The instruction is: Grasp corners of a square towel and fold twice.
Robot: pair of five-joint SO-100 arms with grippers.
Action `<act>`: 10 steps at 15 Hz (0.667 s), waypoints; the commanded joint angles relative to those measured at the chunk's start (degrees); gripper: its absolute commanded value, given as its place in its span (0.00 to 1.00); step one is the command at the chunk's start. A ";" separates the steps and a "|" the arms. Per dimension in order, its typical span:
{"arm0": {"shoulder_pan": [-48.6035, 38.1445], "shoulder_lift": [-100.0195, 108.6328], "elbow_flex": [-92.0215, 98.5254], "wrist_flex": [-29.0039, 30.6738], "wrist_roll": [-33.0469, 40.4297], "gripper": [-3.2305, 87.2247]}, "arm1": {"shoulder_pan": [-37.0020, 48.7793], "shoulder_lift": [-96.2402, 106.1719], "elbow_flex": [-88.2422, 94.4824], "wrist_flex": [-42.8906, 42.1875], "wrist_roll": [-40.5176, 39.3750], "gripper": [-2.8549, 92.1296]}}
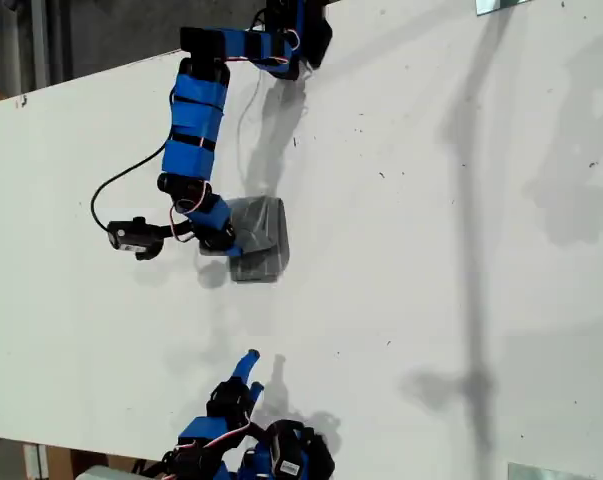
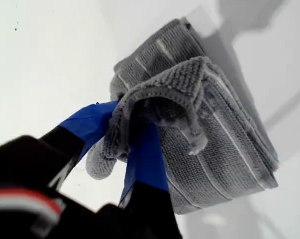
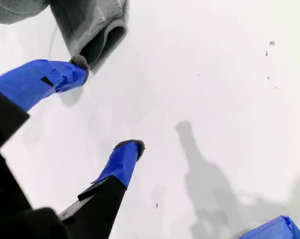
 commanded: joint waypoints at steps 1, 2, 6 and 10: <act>0.79 1.14 0.18 -1.41 -0.88 0.34 | -2.81 -0.88 -5.10 -4.92 -2.29 0.08; 0.79 1.05 0.35 -2.02 -0.88 0.34 | -3.25 -1.05 -4.92 -5.10 -2.90 0.22; -1.32 3.52 3.08 -4.13 0.09 0.34 | 3.60 26.72 23.99 -3.52 1.05 0.46; -1.14 16.79 23.73 -14.94 -4.75 0.32 | -7.82 44.47 61.17 -9.49 22.24 0.42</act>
